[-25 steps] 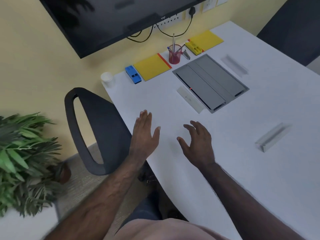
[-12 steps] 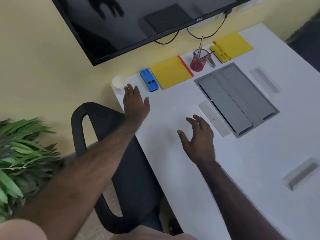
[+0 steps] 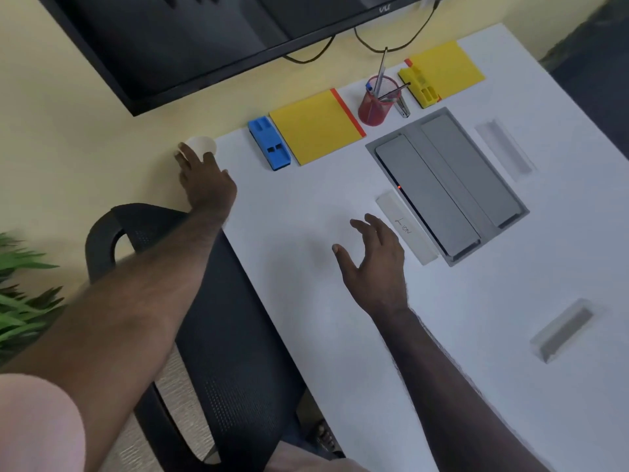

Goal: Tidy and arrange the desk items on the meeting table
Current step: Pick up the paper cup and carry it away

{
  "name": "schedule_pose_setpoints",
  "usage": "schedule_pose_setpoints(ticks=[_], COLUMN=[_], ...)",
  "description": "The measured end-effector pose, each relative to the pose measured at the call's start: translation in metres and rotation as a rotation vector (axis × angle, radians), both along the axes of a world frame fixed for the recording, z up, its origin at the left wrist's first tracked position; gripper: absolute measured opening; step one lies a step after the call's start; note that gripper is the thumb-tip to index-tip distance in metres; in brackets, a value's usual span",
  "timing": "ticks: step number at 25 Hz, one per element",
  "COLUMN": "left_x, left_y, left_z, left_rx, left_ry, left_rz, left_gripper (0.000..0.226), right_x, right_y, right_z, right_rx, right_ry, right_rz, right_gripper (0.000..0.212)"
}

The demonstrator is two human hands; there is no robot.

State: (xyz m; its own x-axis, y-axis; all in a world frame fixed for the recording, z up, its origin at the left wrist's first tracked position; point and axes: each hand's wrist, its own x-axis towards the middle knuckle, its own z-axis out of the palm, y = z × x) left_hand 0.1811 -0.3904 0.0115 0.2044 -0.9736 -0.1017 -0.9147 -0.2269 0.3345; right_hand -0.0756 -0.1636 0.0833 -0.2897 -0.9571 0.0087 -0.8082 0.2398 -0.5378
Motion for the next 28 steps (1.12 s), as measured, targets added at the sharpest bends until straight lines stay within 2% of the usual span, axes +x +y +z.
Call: schedule_pose_setpoints(ticks=[4,11,15,22,28], left_x=[0.002,-0.015,-0.037,-0.103,-0.157], left_y=[-0.001,0.038,0.094,0.242,0.339], left_z=[-0.006,0.004,0.032,0.073,0.089], left_rx=[-0.027,-0.117,-0.177,-0.25,-0.21], left_ry=[-0.024,0.006,0.089,0.281,0.459], left_rz=[-0.009,-0.08,-0.142,-0.433,-0.656], left_gripper=[0.034,0.035,0.034,0.019,0.018], right_x=[-0.011,-0.03,-0.039,-0.056,-0.08], right_y=[0.013,0.059,0.095,0.161,0.206], right_z=[0.001,-0.001,0.0,0.013,0.018], right_rx=[-0.001,-0.03,-0.063,-0.121,-0.046], right_ry=[-0.009,-0.039,-0.071,-0.119,-0.12], right_rz=[-0.037,-0.104,-0.105,-0.084,0.035], right_gripper=[0.052,0.052,0.052,0.054,0.075])
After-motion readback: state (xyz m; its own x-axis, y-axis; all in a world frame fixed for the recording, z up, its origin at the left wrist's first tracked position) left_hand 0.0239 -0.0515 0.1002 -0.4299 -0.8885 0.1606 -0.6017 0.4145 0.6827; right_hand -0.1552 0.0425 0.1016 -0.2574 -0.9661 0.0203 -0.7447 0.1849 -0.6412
